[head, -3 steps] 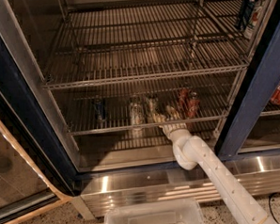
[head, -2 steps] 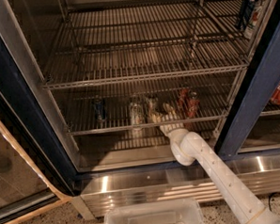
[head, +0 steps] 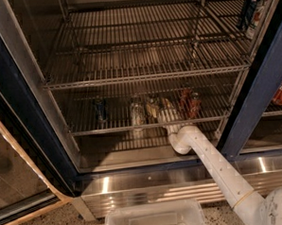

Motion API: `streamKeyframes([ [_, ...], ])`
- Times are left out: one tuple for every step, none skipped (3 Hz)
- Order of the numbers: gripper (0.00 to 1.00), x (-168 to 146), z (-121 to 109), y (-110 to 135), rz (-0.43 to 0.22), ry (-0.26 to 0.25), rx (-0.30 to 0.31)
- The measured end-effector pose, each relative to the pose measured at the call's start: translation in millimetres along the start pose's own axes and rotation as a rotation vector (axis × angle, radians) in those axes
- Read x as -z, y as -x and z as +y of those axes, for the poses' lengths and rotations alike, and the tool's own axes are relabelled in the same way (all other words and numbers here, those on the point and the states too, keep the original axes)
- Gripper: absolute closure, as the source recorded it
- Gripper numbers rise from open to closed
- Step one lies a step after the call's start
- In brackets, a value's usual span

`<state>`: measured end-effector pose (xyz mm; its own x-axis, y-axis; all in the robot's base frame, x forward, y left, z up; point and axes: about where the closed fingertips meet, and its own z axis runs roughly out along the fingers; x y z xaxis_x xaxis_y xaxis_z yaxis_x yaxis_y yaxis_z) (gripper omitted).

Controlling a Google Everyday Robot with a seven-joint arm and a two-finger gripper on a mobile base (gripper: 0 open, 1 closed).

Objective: Pick 7up can from bottom shelf of fridge

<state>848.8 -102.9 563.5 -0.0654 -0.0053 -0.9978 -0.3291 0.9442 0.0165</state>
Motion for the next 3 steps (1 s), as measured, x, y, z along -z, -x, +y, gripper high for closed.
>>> streamKeyframes([
  [0.46, -5.1, -1.6, -1.3, 0.000, -0.006, -0.009],
  [0.32, -8.8, -2.6, -1.3, -0.002, -0.013, -0.014],
  [0.23, -12.0, -5.0, -1.0, -0.005, -0.026, -0.020],
])
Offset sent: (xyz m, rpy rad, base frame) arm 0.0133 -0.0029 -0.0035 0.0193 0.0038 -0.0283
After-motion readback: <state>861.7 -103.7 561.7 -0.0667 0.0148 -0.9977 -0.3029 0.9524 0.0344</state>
